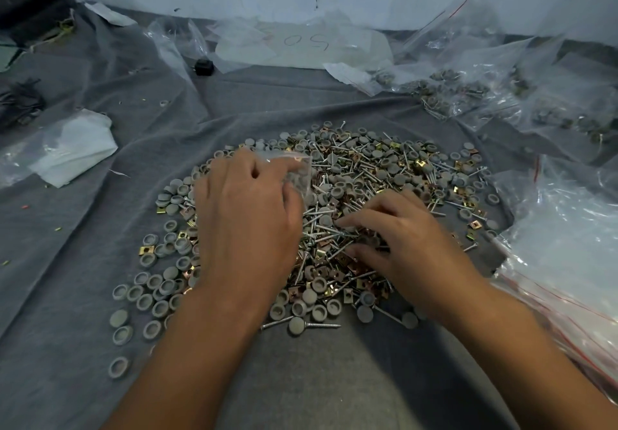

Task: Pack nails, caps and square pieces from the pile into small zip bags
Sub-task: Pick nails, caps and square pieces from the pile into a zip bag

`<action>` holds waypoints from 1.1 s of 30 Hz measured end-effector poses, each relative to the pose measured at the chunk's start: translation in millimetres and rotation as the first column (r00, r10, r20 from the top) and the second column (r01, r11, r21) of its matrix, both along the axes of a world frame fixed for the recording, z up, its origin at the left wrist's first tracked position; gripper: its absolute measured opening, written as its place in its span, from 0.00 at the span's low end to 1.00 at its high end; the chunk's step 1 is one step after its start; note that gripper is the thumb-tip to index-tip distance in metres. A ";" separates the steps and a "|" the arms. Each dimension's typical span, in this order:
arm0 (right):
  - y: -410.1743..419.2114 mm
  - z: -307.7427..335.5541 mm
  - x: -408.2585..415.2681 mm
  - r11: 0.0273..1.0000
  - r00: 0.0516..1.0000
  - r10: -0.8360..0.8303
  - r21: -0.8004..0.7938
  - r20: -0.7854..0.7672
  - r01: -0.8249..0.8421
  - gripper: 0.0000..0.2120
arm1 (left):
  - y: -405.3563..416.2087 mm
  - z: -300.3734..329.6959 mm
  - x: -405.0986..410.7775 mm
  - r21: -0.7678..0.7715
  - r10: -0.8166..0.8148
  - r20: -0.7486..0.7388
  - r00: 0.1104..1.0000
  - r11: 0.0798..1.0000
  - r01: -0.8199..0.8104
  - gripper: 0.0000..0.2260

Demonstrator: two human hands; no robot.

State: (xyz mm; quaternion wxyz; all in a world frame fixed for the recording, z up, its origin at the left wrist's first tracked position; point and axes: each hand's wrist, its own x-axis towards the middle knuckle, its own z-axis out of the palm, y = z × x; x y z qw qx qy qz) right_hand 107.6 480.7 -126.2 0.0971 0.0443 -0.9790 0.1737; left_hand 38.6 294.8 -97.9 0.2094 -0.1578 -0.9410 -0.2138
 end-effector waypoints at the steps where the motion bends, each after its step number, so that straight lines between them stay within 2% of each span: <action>1: -2.3 -1.1 -0.9 1.000 1.000 0.002 0.023 -0.013 -0.002 0.16 | 1.6 -1.5 1.5 -0.023 -0.025 0.018 1.000 0.999 0.026 0.12; 4: -7.9 -5.1 -2.2 0.996 0.999 -0.018 0.087 -0.035 0.021 0.13 | 2.3 -4.2 2.6 -0.040 -0.083 0.075 0.994 0.995 0.086 0.15; 12: -14.6 -9.4 -0.6 0.990 0.998 0.001 0.138 -0.063 0.008 0.05 | 0.8 -4.5 -2.2 0.075 -0.131 0.165 0.978 0.990 0.120 0.16; 20: -14.4 -13.1 1.6 0.984 0.994 0.088 0.160 -0.056 -0.078 0.06 | 0.0 -6.6 -1.7 0.076 -0.129 0.171 0.977 0.990 0.118 0.16; 24: -10.8 -14.4 0.1 0.995 0.996 0.063 0.077 -0.062 -0.058 0.09 | -0.2 -7.7 -2.5 0.079 -0.146 0.178 0.973 0.988 0.133 0.17; 27: -6.8 -11.1 -0.8 0.985 0.996 0.022 -0.168 -0.084 -0.036 0.05 | -0.2 -10.2 -3.0 0.070 -0.168 0.174 0.970 0.985 0.158 0.18; 29: -7.0 -6.2 -1.3 0.962 0.989 -0.017 -0.271 -0.146 -0.024 0.04 | 0.1 -11.5 -2.7 0.065 -0.193 0.179 0.965 0.981 0.184 0.18; 33: -12.4 4.8 -1.5 0.962 0.944 -0.071 -0.273 -0.321 -0.021 0.05 | 1.8 -13.0 -1.5 0.032 -0.245 0.177 0.953 0.969 0.244 0.19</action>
